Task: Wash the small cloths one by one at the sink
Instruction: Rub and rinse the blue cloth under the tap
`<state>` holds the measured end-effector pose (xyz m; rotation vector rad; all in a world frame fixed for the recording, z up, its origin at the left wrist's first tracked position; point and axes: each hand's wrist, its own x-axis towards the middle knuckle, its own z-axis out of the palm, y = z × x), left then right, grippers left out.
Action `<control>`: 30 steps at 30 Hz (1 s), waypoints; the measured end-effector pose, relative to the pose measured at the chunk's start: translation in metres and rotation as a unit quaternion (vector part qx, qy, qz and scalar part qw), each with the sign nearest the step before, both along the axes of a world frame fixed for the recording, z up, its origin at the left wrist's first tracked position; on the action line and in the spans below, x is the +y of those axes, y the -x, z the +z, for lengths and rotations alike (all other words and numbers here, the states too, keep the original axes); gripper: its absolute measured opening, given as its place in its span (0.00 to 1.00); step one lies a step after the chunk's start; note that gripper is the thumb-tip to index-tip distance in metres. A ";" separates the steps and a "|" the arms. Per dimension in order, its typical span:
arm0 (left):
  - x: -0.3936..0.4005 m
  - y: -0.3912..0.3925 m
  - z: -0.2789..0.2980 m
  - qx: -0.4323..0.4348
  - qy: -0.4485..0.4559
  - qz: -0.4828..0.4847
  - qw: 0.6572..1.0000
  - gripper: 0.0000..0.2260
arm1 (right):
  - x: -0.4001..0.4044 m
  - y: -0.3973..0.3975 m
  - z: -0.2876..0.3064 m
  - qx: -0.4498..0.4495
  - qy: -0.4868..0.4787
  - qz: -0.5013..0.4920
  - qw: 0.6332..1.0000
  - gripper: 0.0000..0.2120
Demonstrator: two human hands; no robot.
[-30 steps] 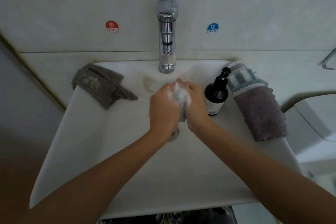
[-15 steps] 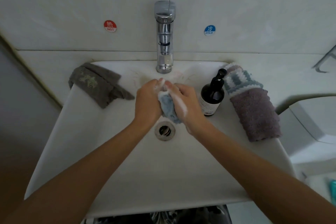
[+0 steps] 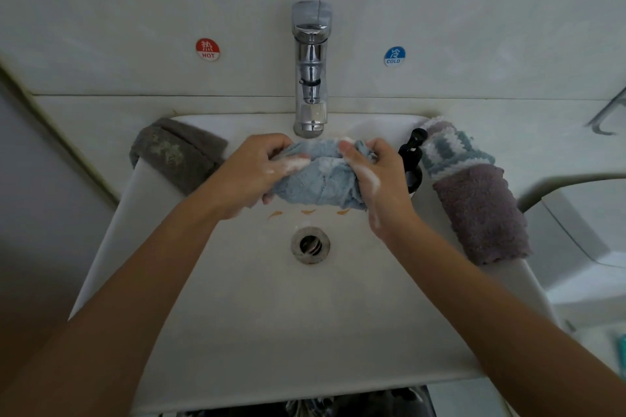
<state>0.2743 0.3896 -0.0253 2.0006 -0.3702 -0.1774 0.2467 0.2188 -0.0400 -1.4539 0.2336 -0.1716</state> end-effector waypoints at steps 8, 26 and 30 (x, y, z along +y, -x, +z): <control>0.008 0.001 0.005 0.127 0.036 -0.021 0.991 0.03 | -0.002 -0.005 -0.003 -0.024 0.009 0.007 1.000 0.06; 0.007 0.003 0.008 0.149 -0.024 0.005 0.989 0.17 | -0.008 -0.008 -0.003 -0.039 0.172 0.057 0.983 0.05; 0.007 0.004 0.007 0.127 -0.050 -0.053 0.989 0.15 | -0.007 -0.004 0.001 -0.011 0.180 0.106 0.978 0.11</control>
